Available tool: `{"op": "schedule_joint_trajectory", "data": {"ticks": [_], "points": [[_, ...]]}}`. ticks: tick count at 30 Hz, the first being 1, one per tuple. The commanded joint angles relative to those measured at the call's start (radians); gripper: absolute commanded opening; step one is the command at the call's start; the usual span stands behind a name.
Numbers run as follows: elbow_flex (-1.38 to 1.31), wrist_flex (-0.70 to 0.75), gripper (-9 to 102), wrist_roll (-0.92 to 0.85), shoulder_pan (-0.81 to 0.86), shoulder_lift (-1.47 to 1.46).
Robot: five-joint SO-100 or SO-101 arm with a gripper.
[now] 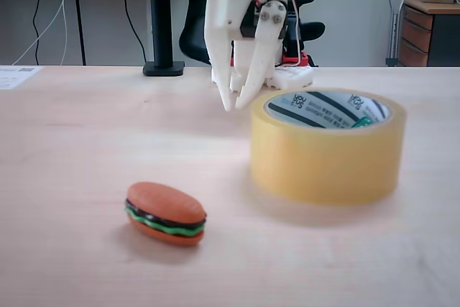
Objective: Grasp a cucumber and put it in the hole.
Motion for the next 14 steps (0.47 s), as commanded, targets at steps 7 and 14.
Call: {"op": "schedule_joint_trajectory", "data": {"ticks": [7, 14], "points": [[-0.006, 0.018, 0, -0.008, 0.002, 0.003], [-0.006, 0.018, 0, -0.008, 0.002, 0.003]]}}
